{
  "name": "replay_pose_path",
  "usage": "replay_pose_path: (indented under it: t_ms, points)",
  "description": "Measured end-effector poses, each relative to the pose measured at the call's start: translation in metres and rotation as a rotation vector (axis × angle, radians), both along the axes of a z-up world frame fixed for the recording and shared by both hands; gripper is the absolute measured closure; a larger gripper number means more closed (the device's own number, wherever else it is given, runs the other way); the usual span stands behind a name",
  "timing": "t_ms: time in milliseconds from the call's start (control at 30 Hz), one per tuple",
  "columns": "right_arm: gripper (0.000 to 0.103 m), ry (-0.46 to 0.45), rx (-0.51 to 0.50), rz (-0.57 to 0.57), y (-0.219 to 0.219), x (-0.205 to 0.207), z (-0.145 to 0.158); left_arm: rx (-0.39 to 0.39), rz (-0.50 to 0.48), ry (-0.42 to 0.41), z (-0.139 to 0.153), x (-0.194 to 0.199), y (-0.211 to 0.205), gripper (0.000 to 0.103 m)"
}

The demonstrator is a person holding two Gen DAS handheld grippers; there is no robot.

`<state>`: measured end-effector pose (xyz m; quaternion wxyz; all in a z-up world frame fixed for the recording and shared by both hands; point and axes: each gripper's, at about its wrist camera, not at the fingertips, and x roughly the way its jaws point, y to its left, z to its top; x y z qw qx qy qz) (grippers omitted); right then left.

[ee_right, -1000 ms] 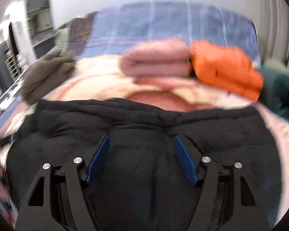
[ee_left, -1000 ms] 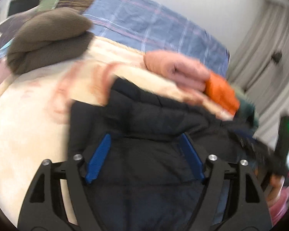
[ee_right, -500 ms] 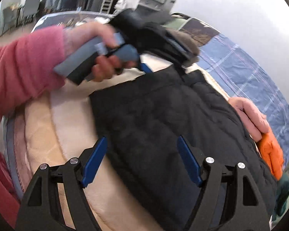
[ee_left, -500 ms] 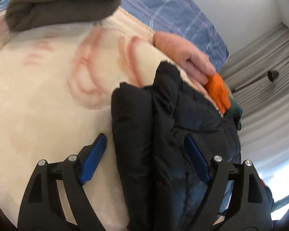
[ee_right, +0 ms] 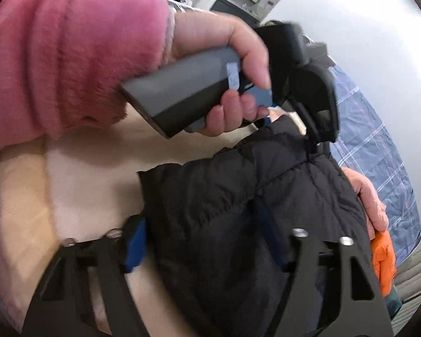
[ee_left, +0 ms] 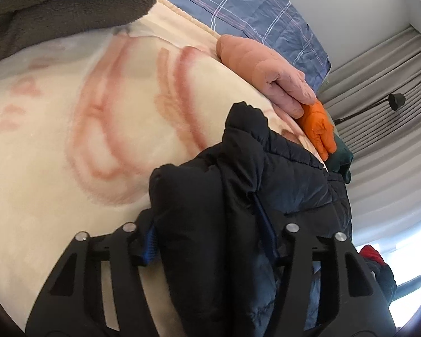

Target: Fold large clothes

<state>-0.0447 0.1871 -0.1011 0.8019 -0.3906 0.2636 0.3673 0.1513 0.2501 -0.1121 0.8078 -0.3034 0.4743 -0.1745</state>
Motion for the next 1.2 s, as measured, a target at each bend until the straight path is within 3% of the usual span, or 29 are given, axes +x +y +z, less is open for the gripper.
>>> replay_pose_path:
  t_ms: [33, 67, 133, 200, 367, 467, 733, 867, 967, 1033, 1100, 1200]
  points:
    - [0.083, -0.021, 0.036, -0.044, -0.004, 0.005, 0.008, -0.012, -0.006, 0.001, 0.000, 0.001, -0.001, 0.063]
    - [0.086, 0.013, 0.084, -0.061, -0.010, 0.011, 0.017, -0.036, -0.014, -0.006, 0.003, 0.001, -0.002, 0.075]
    - [0.092, 0.107, 0.210, -0.110, -0.028, 0.024, 0.039, -0.031, -0.014, -0.040, 0.014, 0.001, -0.004, 0.083]
    - [0.093, 0.159, 0.343, -0.151, -0.051, 0.035, 0.064, -0.026, -0.012, -0.093, 0.031, -0.003, -0.009, 0.086]
    - [0.093, 0.176, 0.567, -0.214, -0.103, 0.036, 0.112, -0.062, -0.030, -0.208, 0.087, -0.007, -0.024, 0.086]
    - [0.093, 0.190, 0.687, -0.251, -0.140, 0.037, 0.131, -0.039, -0.074, -0.270, 0.125, -0.005, -0.050, 0.086]
    - [0.093, 0.224, 0.943, -0.402, -0.257, 0.033, 0.143, 0.066, -0.232, -0.350, 0.201, 0.012, -0.167, 0.085]
    - [0.092, 0.260, 1.029, -0.461, -0.313, 0.028, 0.134, 0.213, -0.319, -0.371, 0.222, 0.022, -0.253, 0.085]
    - [0.080, 0.325, 1.025, -0.437, -0.346, 0.021, 0.119, 0.334, -0.333, -0.357, 0.224, 0.016, -0.295, 0.086]
    - [0.042, 0.353, 1.077, -0.436, -0.377, 0.012, 0.112, 0.382, -0.329, -0.383, 0.222, 0.010, -0.301, 0.087]
    - [0.041, 0.363, 1.161, -0.452, -0.415, 0.007, 0.108, 0.388, -0.311, -0.413, 0.222, 0.003, -0.293, 0.087]
    - [0.043, 0.375, 1.206, -0.620, -0.459, 0.031, 0.098, 0.275, -0.254, -0.426, 0.221, -0.007, -0.255, 0.087]
